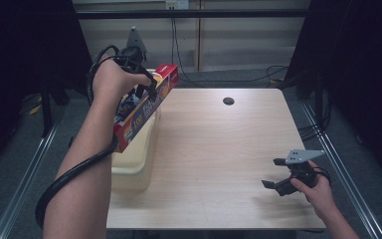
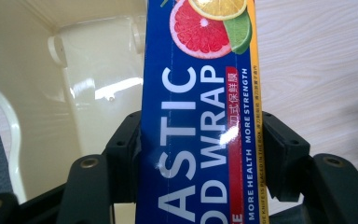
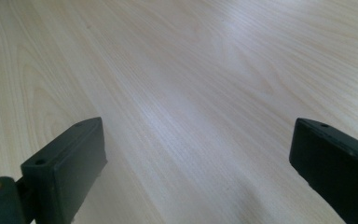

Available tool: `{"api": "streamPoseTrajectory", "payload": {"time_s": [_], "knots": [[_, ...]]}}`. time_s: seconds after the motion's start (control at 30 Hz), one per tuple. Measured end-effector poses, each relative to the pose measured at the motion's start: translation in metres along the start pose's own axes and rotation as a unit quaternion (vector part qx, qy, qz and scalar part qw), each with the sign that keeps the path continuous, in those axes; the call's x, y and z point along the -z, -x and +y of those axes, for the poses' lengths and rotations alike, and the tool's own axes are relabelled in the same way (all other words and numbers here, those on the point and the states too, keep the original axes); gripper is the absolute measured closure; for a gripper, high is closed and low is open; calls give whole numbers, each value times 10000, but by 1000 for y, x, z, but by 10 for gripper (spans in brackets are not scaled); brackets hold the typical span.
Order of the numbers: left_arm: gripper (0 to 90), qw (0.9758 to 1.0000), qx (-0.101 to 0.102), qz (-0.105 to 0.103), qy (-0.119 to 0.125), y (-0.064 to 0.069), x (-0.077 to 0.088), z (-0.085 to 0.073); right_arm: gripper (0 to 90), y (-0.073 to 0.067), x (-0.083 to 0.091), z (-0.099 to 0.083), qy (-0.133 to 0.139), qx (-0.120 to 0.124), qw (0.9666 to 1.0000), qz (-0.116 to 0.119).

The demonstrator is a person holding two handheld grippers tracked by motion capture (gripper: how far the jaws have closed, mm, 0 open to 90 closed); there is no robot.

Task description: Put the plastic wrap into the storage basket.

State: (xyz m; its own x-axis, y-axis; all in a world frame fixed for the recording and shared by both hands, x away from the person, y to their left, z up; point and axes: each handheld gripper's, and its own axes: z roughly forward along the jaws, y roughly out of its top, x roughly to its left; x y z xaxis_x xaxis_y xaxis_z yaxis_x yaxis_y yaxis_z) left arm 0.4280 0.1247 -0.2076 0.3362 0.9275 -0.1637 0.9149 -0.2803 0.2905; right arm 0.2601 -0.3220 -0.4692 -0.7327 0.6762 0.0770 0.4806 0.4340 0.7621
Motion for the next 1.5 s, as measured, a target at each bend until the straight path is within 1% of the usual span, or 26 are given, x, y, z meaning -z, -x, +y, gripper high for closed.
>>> {"api": "streamPoseTrajectory", "payload": {"time_s": [0.1, 0.17, 0.23, 0.3, 0.4, 0.57, 0.6, 0.73, 0.77, 0.83, 1.0, 1.03, 1.07, 1.1, 1.13, 1.2, 1.33, 1.37, 1.5], "knots": [[409, 10000, 20, 25, 30, -4, 3, -1, 34, 0, 0, 0, -10, -10, 10000, 10], [409, 9999, 88, 63, 59, -6, 4, -3, 34, 0, 0, 0, -15, -3, 10000, 36], [408, 9999, 111, 91, 55, -8, 6, -3, 35, 0, 0, 0, -13, -2, 10000, 40], [408, 9997, 204, 144, 84, -11, 9, -5, 34, 0, -1, 0, -11, -4, 10000, 40], [408, 9995, 259, 166, 83, -14, 11, -8, 35, -1, -1, 0, -5, -14, 10000, 34], [408, 9993, 306, 188, 100, -19, 13, -11, 34, -1, -1, 0, 5, 10, 10000, 35], [408, 9991, 376, 169, 113, -22, 14, -12, 34, -1, -1, 0, -3, 28, 10000, 38], [408, 9988, 412, 219, 142, -26, 15, -14, 34, -1, -2, 0, 2, 22, 10000, 36], [408, 9983, 503, 241, 140, -28, 17, -15, 35, -1, -2, 1, 7, 7, 10000, 41], [408, 9982, 525, 254, 165, -31, 17, -16, 34, -1, -2, 1, 6, 5, 10000, 31], [407, 9974, 619, 319, 190, -34, 17, -18, 35, -2, -2, 1, -9, 6, 10000, 27], [408, 9971, 669, 334, 145, -34, 16, -19, 34, -2, -2, 1, -21, 6, 10000, 12], [407, 9971, 669, 334, 145, -34, 16, -19, 34, -2, -2, 1, -21, 6, 10000, 12], [407, 9967, 717, 348, 156, -34, 15, -20, 34, -2, -2, 1, -18, 27, 10000, 17], [408, 9967, 722, 349, 155, -35, 15, -20, 35, -2, -3, 2, -7, 15, 10000, 47], [407, 9965, 756, 319, 159, -35, 14, -20, 34, -2, -3, 2, 15, 43, 10000, 24], [407, 9958, 827, 353, 161, -38, 13, -21, 35, -3, -3, 2, 4, 28, 10000, 45], [407, 9954, 854, 398, 150, -40, 11, -22, 35, -3, -3, 2, 2, 34, 10000, 46], [407, 9945, 927, 462, 124, -45, 7, -24, 34, -3, -3, 3, 21, 44, 10000, 33]]}}
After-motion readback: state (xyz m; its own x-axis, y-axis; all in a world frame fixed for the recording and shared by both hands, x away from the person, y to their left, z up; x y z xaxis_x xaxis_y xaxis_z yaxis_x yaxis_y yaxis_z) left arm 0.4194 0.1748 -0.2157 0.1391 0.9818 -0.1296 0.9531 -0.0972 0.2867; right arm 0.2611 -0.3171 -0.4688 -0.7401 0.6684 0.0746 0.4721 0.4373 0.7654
